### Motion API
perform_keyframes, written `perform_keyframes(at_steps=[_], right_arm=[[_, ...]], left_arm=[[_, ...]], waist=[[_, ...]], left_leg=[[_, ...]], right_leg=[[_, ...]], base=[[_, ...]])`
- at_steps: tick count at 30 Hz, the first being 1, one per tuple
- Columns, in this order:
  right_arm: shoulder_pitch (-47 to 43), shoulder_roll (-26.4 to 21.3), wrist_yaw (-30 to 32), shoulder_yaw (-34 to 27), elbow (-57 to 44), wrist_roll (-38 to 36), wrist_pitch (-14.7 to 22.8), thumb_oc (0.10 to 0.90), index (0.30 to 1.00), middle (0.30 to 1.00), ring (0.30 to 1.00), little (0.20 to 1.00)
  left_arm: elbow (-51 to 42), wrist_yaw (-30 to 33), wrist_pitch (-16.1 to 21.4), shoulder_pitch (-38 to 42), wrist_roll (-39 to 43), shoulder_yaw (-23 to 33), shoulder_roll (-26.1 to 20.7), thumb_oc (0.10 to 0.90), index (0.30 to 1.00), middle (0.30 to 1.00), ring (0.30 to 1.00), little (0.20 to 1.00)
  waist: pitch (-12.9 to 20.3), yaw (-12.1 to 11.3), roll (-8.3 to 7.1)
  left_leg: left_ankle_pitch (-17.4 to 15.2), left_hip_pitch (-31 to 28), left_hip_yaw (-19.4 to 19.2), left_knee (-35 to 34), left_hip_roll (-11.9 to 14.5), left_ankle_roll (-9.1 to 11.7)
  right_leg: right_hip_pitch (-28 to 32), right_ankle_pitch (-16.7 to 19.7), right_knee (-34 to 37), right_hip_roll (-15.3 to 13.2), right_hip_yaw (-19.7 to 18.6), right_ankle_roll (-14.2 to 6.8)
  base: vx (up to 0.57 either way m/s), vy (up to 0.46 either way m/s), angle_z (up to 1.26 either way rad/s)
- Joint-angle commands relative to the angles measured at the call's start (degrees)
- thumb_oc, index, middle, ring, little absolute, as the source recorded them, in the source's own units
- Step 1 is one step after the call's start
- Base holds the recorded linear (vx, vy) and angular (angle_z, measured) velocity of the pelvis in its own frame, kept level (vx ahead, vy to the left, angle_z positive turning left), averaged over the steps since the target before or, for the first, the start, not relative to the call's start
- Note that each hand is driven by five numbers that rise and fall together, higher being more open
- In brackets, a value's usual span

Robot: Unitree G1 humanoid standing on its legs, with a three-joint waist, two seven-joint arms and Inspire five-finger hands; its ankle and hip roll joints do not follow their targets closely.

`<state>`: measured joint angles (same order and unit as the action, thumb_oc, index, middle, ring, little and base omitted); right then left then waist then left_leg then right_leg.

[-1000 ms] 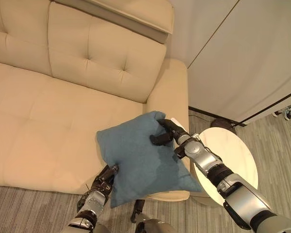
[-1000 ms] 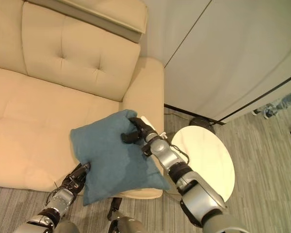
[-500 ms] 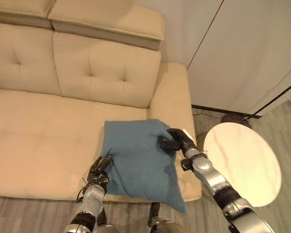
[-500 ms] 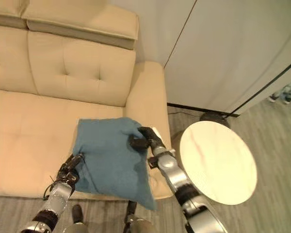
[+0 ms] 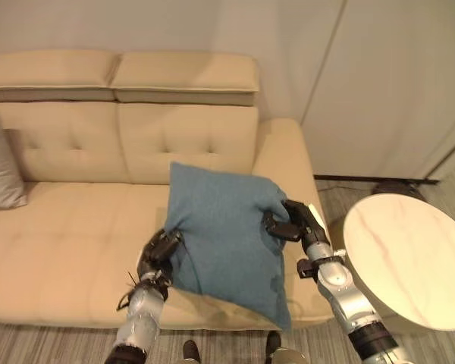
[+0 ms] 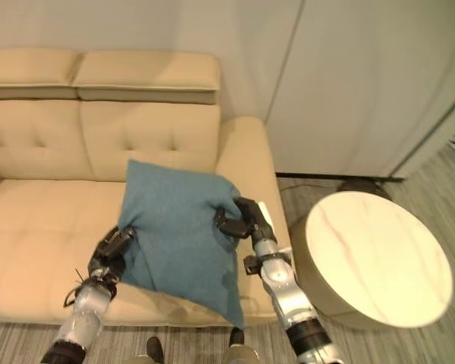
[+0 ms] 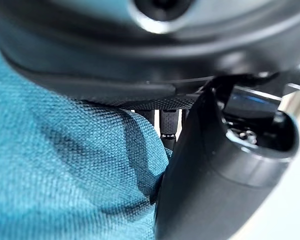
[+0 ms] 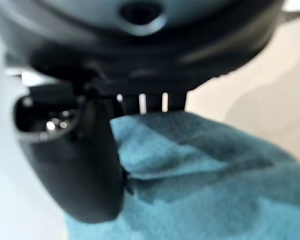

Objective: Pick up all the scattered cushions and arrange them neatly on the sofa.

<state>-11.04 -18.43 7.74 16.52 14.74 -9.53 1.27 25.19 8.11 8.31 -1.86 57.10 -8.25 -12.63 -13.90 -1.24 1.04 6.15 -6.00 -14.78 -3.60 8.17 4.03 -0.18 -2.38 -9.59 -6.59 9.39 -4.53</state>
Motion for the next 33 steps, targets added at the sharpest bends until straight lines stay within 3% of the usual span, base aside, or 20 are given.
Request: perform_keyframes(at_steps=[1,2,3,5,7,8,11,12,13,14,18,19,21,22,24,25,26,29,31,33], right_arm=[[-8.3,7.0,-2.0,7.6,-7.9,-5.5,11.8,0.400,0.300,0.300,0.300,0.300],[-8.3,7.0,-2.0,7.6,-7.8,-5.5,11.9,0.400,0.300,0.300,0.300,0.300],[-9.7,5.8,-2.2,9.3,-8.6,-5.4,12.0,0.400,0.300,0.300,0.300,0.300],[-9.6,5.3,-2.7,9.9,-9.1,-5.7,12.0,0.400,0.300,0.300,0.300,0.300],[-9.1,4.5,-2.8,11.0,-10.8,-5.2,11.8,0.400,0.300,0.300,0.300,0.300],[-9.2,4.0,-2.7,11.7,-11.0,-5.2,11.6,0.400,0.300,0.300,0.300,0.300],[-9.1,3.2,-3.0,12.0,-11.9,-4.6,11.3,0.400,0.300,0.300,0.300,0.300],[-8.9,3.0,-3.2,11.9,-12.3,-4.5,11.1,0.400,0.300,0.300,0.300,0.300],[-8.8,2.6,-2.7,11.5,-11.9,-4.9,11.0,0.400,0.300,0.300,0.300,0.300],[-8.8,2.6,-2.7,11.6,-11.9,-4.9,11.0,0.400,0.300,0.300,0.300,0.300],[-7.5,2.0,-2.0,10.0,-11.9,-5.5,10.8,0.400,0.300,0.300,0.300,0.300],[-7.1,1.9,-2.0,9.7,-12.0,-5.4,10.6,0.400,0.300,0.300,0.300,0.300],[-5.7,2.0,-1.9,8.5,-12.9,-5.0,10.1,0.400,0.300,0.300,0.300,0.300],[-4.9,2.8,-1.8,8.0,-13.1,-4.8,9.7,0.400,0.300,0.300,0.300,0.300],[-4.6,3.4,-1.7,7.9,-13.2,-4.4,9.4,0.400,0.300,0.300,0.300,0.300],[-4.3,4.5,-1.2,7.3,-12.9,-4.3,9.4,0.400,0.300,0.300,0.300,0.300],[-4.4,5.1,-0.7,6.9,-13.1,-4.5,9.4,0.400,0.300,0.300,0.300,0.300],[-4.3,5.5,-0.2,6.8,-13.3,-4.6,9.6,0.400,0.300,0.300,0.300,0.300],[-5.1,5.6,0.1,7.2,-12.9,-4.5,9.8,0.400,0.300,0.300,0.300,0.300],[-7.5,5.8,0.1,8.5,-12.3,-4.7,9.9,0.400,0.300,0.300,0.300,0.300]], left_arm=[[-13.9,-8.0,5.5,8.7,-5.4,-8.2,2.4,0.400,0.300,0.300,0.300,0.300],[-13.9,-8.0,5.5,8.7,-5.4,-8.2,2.4,0.400,0.300,0.300,0.300,0.300],[-14.3,-7.2,6.6,9.5,-8.2,-8.6,2.0,0.400,0.300,0.300,0.300,0.300],[-14.8,-6.9,6.8,9.3,-8.9,-8.5,1.9,0.400,0.300,0.300,0.300,0.300],[-15.0,-6.6,6.7,8.4,-9.4,-8.5,1.9,0.400,0.300,0.300,0.300,0.300],[-15.3,-6.5,7.0,8.0,-9.4,-8.7,1.4,0.400,0.300,0.300,0.300,0.300],[-15.0,-5.9,7.2,8.1,-9.5,-9.2,1.5,0.400,0.300,0.300,0.300,0.300],[-14.7,-5.7,7.3,8.1,-9.9,-9.2,1.4,0.400,0.300,0.300,0.300,0.300],[-14.7,-4.3,7.6,8.6,-10.8,-9.6,1.4,0.400,0.300,0.300,0.300,0.300],[-14.7,-4.3,7.6,8.6,-10.8,-9.6,1.4,0.400,0.300,0.300,0.300,0.300],[-14.1,-3.9,6.9,8.8,-11.2,-10.0,1.4,0.400,0.300,0.300,0.300,0.300],[-13.9,-4.0,6.8,9.0,-11.1,-10.1,1.4,0.400,0.300,0.300,0.300,0.300],[-15.3,-4.1,6.1,8.8,-11.8,-11.1,1.1,0.400,0.300,0.300,0.300,0.300],[-14.8,-4.1,6.1,9.4,-12.5,-12.0,1.4,0.400,0.300,0.300,0.300,0.300],[-14.7,-4.2,6.0,10.0,-13.0,-12.6,1.3,0.400,0.300,0.300,0.300,0.300],[-13.8,-3.8,5.9,11.7,-14.2,-13.6,0.8,0.400,0.300,0.300,0.300,0.300],[-13.5,-3.6,5.9,12.7,-14.3,-14.2,0.8,0.400,0.300,0.300,0.300,0.300],[-13.5,-3.0,6.2,13.9,-15.3,-14.8,0.6,0.400,0.300,0.300,0.300,0.300],[-13.5,-1.9,6.4,15.4,-15.9,-14.5,0.7,0.400,0.300,0.300,0.300,0.300],[-13.9,-0.4,6.7,17.2,-16.3,-13.3,0.7,0.400,0.300,0.300,0.300,0.300]], waist=[[5.2,-4.9,1.59],[5.3,-4.8,1.63],[2.8,-5.7,2.53],[2.5,-5.4,2.33],[2.8,-4.2,0.91],[3.4,-3.4,-0.50],[4.3,-2.7,-1.40],[5.0,-2.3,-1.55],[5.9,-1.2,-1.62],[5.9,-1.2,-1.58],[7.6,1.5,-0.99],[7.9,2.1,-0.70],[8.6,2.5,-0.93],[8.3,2.5,-1.80],[8.2,2.4,-2.51],[7.6,2.7,-3.26],[7.2,3.2,-3.20],[7.2,3.7,-2.82],[7.3,3.8,-2.27],[7.6,3.0,-2.13]], left_leg=[[5.0,12.4,4.4,-1.1,-6.0,-0.8],[5.0,12.6,4.5,-1.1,-5.9,-0.8],[6.8,15.6,9.1,-0.2,-6.0,2.6],[5.0,15.8,10.5,1.4,-6.7,2.2],[-0.9,14.3,8.9,8.1,-6.5,-0.5],[-6.6,11.3,7.5,12.4,-5.6,-1.3],[-9.4,6.3,9.1,14.2,-3.4,-0.7],[-9.5,4.6,9.5,13.3,-2.4,-0.5],[-7.8,1.1,8.8,10.7,2.9,0.7],[-7.7,1.0,8.8,10.6,2.9,0.8],[-2.7,-1.3,4.7,6.3,10.2,3.5],[-3.9,-2.6,2.4,4.6,10.7,3.9],[-6.9,-1.7,3.2,4.0,8.1,3.7],[-9.5,-1.4,4.1,4.6,4.6,2.8],[-10.5,-1.3,4.2,4.6,2.9,2.2],[-11.3,-0.3,5.0,5.2,0.1,0.6],[-11.1,0.1,5.2,4.9,-0.8,-0.1],[-10.9,-0.1,4.8,3.5,-2.5,-1.4],[-10.8,-0.9,3.9,2.4,-4.0,-2.3],[-12.8,-3.0,1.6,1.9,-6.2,-2.6]], right_leg=[[6.0,-7.9,1.6,7.9,-2.7,1.7],[5.8,-7.9,1.6,7.9,-2.7,1.7],[4.2,-7.3,1.4,8.1,-1.6,2.4],[3.6,-6.1,1.9,7.4,-0.3,2.1],[2.1,-4.2,2.6,4.7,2.8,1.4],[1.8,-2.8,4.1,2.6,4.6,1.0],[1.3,-1.7,4.9,1.5,5.4,0.6],[1.0,-1.5,5.1,1.1,5.7,0.4],[0.7,-1.1,4.7,-0.3,7.2,-0.1],[0.7,-1.2,4.6,-0.3,7.2,-0.1],[0.7,0.0,3.0,-5.0,11.5,-1.8],[0.9,0.5,2.9,-6.0,12.6,-2.5],[1.2,3.5,4.6,-8.5,13.0,-4.4],[1.6,7.0,6.0,-11.9,12.3,-6.1],[1.8,8.1,7.1,-13.2,11.9,-6.5],[0.7,10.0,5.9,-14.6,8.6,-6.6],[-0.4,9.4,4.0,-13.5,4.7,-5.9],[-1.0,6.0,0.9,-10.2,1.7,-4.8],[-1.6,3.2,-2.0,-7.4,5.1,-3.5],[-2.8,0.5,-2.6,-3.8,15.0,-2.0]], base=[[-0.42,-0.094,-0.02],[-0.64,-0.042,-0.12],[-0.49,0.016,0.01],[-0.38,0.015,0.43],[-0.31,0.063,0.65],[-0.28,0.094,0.33],[-0.20,0.161,0.35],[-0.20,0.378,0.13],[-0.14,0.291,0.15],[-0.15,0.372,0.37],[-0.13,0.416,0.65],[-0.15,0.664,0.82],[-0.11,0.591,0.79],[-0.07,0.362,0.58],[-0.10,0.470,0.47],[-0.12,0.552,0.51],[-0.09,0.398,0.58],[-0.03,0.307,0.36],[0.04,0.324,-0.03],[0.13,0.264,-0.14]])
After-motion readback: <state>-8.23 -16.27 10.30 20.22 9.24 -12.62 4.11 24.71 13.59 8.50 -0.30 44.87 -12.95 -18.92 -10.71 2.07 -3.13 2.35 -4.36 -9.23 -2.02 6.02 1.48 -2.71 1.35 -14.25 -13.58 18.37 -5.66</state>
